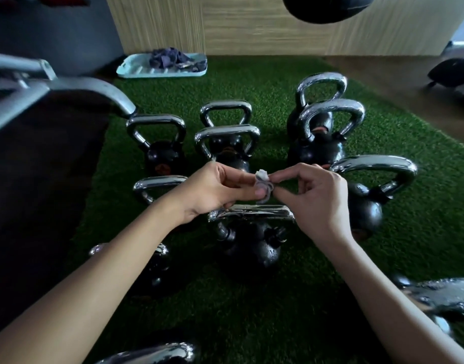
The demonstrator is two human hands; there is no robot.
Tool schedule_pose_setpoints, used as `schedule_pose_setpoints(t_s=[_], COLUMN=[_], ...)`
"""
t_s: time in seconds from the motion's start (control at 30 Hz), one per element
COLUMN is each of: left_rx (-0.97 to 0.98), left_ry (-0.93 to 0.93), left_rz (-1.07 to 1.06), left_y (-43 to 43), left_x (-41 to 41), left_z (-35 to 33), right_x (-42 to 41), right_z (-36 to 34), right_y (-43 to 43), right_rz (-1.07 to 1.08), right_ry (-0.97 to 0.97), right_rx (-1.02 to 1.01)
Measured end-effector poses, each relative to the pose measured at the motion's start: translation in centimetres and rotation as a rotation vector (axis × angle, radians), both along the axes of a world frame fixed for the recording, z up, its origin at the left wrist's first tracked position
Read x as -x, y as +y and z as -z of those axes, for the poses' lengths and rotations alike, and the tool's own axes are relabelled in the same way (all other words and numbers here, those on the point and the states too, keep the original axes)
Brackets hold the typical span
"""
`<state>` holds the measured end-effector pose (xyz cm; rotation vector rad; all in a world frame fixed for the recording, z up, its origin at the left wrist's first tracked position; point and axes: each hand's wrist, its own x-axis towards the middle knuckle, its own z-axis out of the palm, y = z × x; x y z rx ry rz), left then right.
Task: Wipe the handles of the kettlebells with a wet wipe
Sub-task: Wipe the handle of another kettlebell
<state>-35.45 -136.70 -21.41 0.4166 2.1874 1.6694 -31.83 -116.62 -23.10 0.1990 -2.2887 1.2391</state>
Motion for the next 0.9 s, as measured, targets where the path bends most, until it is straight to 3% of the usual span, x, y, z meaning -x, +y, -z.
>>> schedule_pose_setpoints(t_s=[0.1, 0.2, 0.37, 0.43, 0.7, 0.9], left_rx=[0.029, 0.162, 0.448, 0.511, 0.739, 0.787], left_ry=[0.035, 0.170, 0.402, 0.437, 0.440, 0.531], left_rz=[-0.054, -0.095, -0.105, -0.094, 0.134, 0.211], left_y=[-0.9, -2.9, -5.0, -4.4, 0.9, 4.6], left_x=[0.0, -0.3, -1.6, -1.8, -0.1, 0.3], left_z=[0.6, 0.6, -1.0, -1.5, -1.0, -1.5], right_x=[0.2, 0.1, 0.2, 0.6, 1.1, 1.5], right_z=[-0.6, -1.0, -1.5, -2.0, -1.0, -0.7], right_y=[0.3, 1.8, 0.1, -0.5, 3.1, 6.4], right_rz=[-0.093, -0.187, -0.293, -0.277, -0.276, -0.211], right_ry=[0.008, -0.132, -0.402, -0.394, -0.421, -0.483], right_rx=[-0.084, -0.242, -0.858, -0.971, -0.807, -0.740])
